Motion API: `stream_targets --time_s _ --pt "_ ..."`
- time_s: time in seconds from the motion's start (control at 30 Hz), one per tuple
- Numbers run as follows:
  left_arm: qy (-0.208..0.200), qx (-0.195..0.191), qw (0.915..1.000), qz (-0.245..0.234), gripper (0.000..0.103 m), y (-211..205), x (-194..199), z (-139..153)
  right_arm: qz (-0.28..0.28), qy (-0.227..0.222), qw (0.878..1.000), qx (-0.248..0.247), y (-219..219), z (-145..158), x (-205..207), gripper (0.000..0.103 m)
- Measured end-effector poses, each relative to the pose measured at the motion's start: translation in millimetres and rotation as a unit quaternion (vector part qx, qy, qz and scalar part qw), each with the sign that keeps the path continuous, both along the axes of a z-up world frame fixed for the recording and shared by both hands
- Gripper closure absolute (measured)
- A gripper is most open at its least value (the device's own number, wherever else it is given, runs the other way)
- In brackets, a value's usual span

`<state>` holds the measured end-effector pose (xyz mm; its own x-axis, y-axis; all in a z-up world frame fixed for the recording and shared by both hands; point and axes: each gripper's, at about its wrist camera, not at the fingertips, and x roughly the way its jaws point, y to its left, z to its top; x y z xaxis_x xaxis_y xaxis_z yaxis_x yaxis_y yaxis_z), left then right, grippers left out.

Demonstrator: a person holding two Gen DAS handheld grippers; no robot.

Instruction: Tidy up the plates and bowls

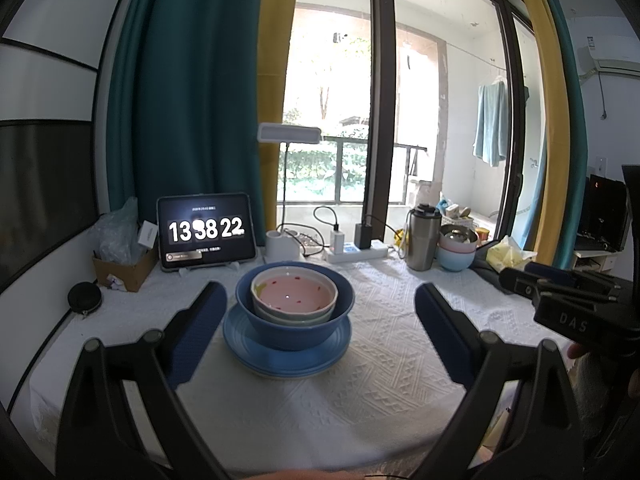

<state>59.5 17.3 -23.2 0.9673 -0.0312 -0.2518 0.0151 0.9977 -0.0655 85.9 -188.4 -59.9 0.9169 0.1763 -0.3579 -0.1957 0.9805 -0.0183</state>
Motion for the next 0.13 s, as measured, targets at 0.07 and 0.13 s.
stream_targets --time_s 0.07,0.13 --pt "-0.001 0.000 1.0000 0.000 0.007 -0.4 0.8 0.2 0.000 0.000 1.000 0.001 0.0 -0.1 -0.1 0.060" --pt "0.001 -0.002 1.0000 0.001 0.007 -1.6 1.4 -1.5 0.000 0.000 1.000 0.000 0.1 -0.1 0.1 0.060"
